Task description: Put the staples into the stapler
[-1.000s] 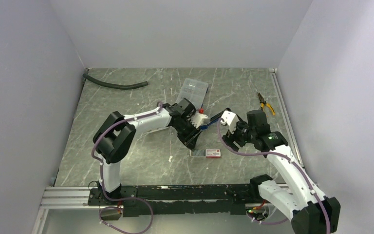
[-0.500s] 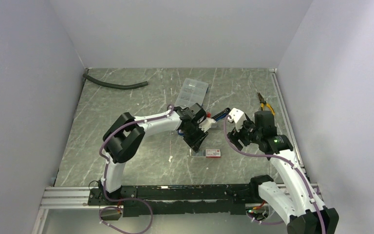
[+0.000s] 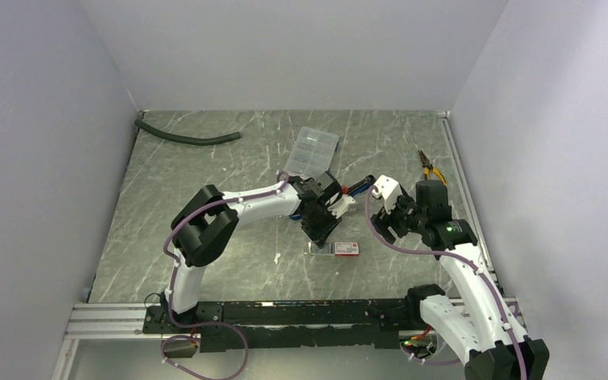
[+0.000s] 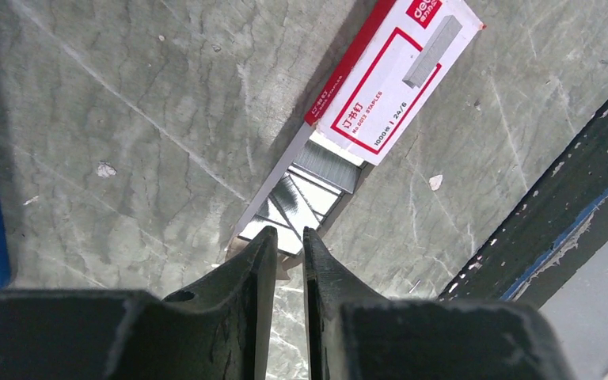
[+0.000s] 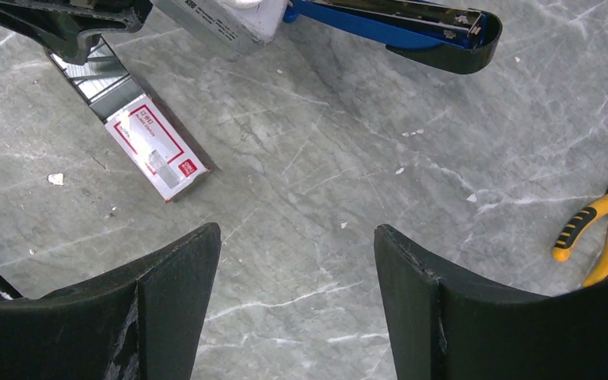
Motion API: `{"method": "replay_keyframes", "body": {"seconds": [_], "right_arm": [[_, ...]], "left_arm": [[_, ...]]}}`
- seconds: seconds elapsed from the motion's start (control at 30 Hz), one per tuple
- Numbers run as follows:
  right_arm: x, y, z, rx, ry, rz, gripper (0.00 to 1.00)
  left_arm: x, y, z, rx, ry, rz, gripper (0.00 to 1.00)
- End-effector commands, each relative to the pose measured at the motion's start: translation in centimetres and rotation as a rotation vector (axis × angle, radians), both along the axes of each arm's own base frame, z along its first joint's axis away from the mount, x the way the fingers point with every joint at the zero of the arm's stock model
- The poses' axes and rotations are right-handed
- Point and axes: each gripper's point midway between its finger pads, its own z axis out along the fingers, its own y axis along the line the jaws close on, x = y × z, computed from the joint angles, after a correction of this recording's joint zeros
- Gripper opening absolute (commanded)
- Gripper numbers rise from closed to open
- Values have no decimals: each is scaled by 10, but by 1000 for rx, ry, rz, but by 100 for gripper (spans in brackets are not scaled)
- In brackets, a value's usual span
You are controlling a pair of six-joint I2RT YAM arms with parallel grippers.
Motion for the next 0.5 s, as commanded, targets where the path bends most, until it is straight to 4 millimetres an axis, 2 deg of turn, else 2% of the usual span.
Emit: {"method": "replay_keyframes", "body": {"seconds": [0.0, 0.47], "right_arm": [[-4, 1, 3, 19, -2, 13, 74], [-7, -1, 4, 39, 7, 16, 73]], "left_arm": [[1, -10, 6, -4, -17, 17, 23], [3, -11, 1, 22, -43, 21, 23]]}}
